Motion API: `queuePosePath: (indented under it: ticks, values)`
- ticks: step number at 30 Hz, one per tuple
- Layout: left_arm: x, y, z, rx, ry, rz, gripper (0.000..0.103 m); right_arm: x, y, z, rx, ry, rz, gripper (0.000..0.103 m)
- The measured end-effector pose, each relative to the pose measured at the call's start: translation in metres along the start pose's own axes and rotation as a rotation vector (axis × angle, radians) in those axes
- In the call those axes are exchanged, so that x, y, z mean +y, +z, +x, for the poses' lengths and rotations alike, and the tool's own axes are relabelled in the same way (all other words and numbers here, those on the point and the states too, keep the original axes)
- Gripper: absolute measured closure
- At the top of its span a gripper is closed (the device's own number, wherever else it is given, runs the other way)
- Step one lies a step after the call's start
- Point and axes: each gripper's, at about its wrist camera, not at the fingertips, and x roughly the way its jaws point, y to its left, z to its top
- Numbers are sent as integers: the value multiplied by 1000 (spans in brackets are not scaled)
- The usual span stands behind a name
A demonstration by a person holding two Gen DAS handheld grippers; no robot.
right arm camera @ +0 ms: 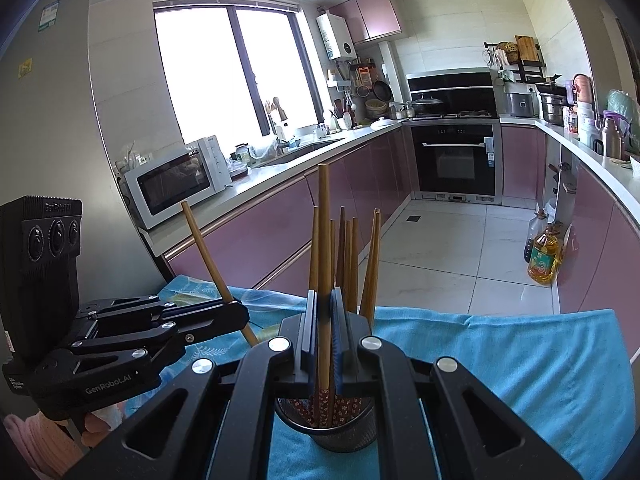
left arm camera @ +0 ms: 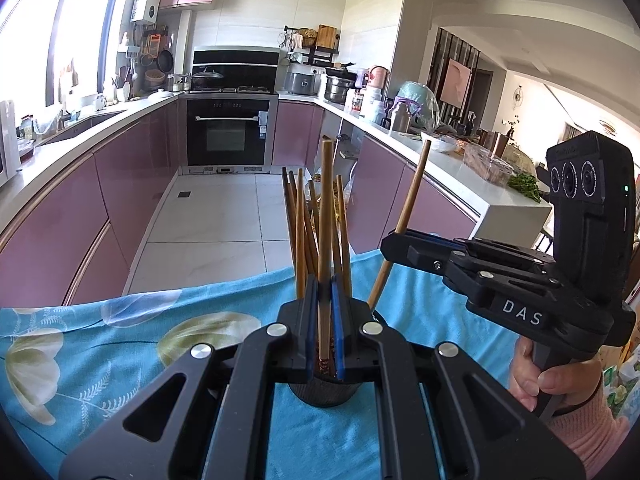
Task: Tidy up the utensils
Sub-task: 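Push both chopsticks down into the mesh cup with both grippers, then open both grippers and pull them back from the mesh cup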
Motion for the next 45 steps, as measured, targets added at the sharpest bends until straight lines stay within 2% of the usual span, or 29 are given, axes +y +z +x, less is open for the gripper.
queuePosePath:
  ticks: [15, 45]
  values:
    - [6, -4, 26, 37, 28, -7, 95, -2, -4, 17, 46, -5, -3, 97]
    - [11, -4, 57, 75, 44, -2, 94, -13, -1, 39, 69, -24, 50, 95]
